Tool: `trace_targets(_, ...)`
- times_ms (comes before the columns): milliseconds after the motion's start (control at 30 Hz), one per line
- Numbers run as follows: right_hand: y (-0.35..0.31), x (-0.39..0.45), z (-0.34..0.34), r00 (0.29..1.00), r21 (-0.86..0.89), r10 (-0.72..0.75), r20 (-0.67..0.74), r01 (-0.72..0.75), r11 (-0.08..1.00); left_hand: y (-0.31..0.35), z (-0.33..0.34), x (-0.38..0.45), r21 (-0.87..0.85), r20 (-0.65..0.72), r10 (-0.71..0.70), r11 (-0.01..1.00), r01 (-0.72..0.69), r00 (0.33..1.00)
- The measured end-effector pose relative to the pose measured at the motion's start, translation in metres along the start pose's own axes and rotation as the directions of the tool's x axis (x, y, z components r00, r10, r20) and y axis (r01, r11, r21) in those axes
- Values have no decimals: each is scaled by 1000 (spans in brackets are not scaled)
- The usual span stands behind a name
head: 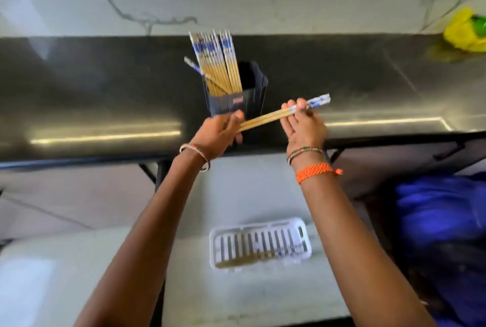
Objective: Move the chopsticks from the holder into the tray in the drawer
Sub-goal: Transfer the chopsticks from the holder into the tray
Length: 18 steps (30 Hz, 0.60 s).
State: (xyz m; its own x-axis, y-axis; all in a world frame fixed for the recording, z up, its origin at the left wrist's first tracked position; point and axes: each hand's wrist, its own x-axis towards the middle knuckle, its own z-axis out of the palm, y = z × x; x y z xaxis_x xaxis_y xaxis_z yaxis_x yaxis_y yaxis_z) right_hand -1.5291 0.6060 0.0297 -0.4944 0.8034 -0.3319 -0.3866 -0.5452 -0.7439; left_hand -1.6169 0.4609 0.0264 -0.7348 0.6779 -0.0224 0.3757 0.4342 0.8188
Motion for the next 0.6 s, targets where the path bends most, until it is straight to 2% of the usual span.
trace_targets(33,16,-8,-22,998,-13,26,-61,-27,1000,0,12,-13,36,204,-118,993,113,972)
trace_targets(67,32,-11,-44,988,-108,2,-153,-18,994,-5,24,-24,64,360,-217,976,208,907)
trace_targets(100,44,-16,-65,973,-328,-68,-221,-8,944,-11,36,-34,91,453,-287,957,277,844)
trace_targets(133,55,-25,-84,948,-647,-188,-257,-24,762,-19,48,-45,119,492,-345,936,331,799)
trace_targets(167,66,-34,-104,927,-903,-342,-154,8,429,-26,57,-52,138,508,-386,919,369,770)
trace_targets(200,75,-43,-125,866,-983,-485,122,174,63,-33,65,-59,160,529,-410,908,388,743)
trace_targets(233,85,-51,-140,762,-890,-460,455,391,-234,-40,72,-65,184,559,-412,908,376,720)
trace_targets(267,92,-59,-152,662,-707,-266,701,597,-380,-46,76,-69,212,586,-398,916,341,706)
trace_targets(300,102,-62,-164,575,-548,-48,817,749,-372,-54,80,-74,241,602,-388,922,304,698)
trace_targets(333,108,-64,-173,537,-485,125,834,823,-296,-65,83,-80,278,594,-388,921,272,705)
trace_targets(367,112,-66,-179,533,-481,227,815,841,-246,-76,84,-87,320,554,-392,915,246,735)
trace_targets(400,113,-68,-181,553,-501,286,782,832,-240,-90,85,-94,370,480,-395,901,227,783)
trace_targets(467,118,-67,-186,574,-484,390,720,818,-311,-121,86,-111,476,287,-378,853,212,880)
trace_targets(500,122,-65,-188,563,-459,457,688,826,-327,-134,85,-120,507,220,-373,833,220,901)
trace_targets(533,125,-64,-187,556,-444,534,637,831,-334,-144,84,-128,515,184,-396,818,255,899)
trace_targets(600,133,-62,-185,541,-450,650,534,833,-323,-160,85,-141,487,179,-508,790,373,842)
